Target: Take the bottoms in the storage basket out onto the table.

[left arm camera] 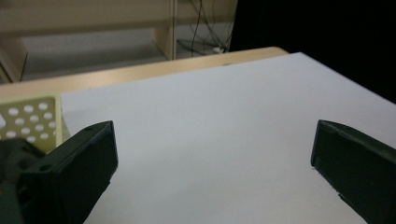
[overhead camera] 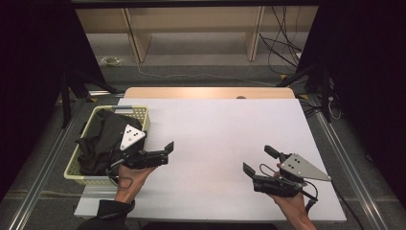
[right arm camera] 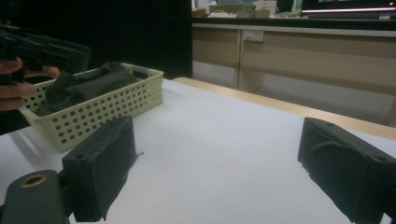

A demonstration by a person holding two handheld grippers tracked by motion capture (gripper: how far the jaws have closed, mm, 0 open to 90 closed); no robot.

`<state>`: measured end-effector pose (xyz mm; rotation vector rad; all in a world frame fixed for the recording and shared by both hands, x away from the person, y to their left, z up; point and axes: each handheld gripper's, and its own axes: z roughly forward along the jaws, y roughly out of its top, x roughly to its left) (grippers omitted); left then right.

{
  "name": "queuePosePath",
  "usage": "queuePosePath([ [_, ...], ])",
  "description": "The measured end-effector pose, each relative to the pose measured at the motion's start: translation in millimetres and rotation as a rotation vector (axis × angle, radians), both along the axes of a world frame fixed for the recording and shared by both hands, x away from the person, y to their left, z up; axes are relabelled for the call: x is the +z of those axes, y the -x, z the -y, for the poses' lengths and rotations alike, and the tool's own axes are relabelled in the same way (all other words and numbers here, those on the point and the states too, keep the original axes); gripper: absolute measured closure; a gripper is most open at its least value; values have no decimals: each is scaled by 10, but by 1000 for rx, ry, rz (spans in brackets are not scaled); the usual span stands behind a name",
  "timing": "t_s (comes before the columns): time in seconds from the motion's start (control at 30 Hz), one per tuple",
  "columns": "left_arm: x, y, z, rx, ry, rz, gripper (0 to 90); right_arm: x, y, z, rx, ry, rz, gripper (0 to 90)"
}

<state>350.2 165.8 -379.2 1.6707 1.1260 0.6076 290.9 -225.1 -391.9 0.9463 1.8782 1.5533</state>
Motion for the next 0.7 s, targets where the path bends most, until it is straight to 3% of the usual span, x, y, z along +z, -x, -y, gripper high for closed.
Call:
queuePosePath([
  [0.03, -30, -74, -23, 27, -27, -40, 0, 1, -3, 4, -3, -5, -2, 122],
  [0.07, -30, -74, -23, 27, -27, -40, 0, -1, -5, 5, -3, -7, -3, 122],
  [0.1, -49, -150, -65, 57, -39, -74, 0, -4, -11, 6, -4, -4, -2, 122],
  [0.27, -28, -345, -216, 153, -51, -111, 5, -8, -11, -17, 4, 3, 5, 122],
  [0.33, -38, -439, -270, 195, -79, -135, 10, -4, -6, -17, 5, 10, -3, 122],
  [0.4, -49, -483, -302, 206, -76, -149, 10, -8, -10, -16, 5, 10, -2, 122],
  [0.43, -64, -558, -362, 224, -78, -183, 10, -12, -14, -14, 4, 9, -3, 122],
  [0.57, -79, -662, -458, 263, -105, -219, 10, -11, -15, -1, 4, 5, -3, 122],
  [0.7, -85, -718, -562, 297, -134, -233, 10, -8, -9, -5, 2, 5, -4, 122],
])
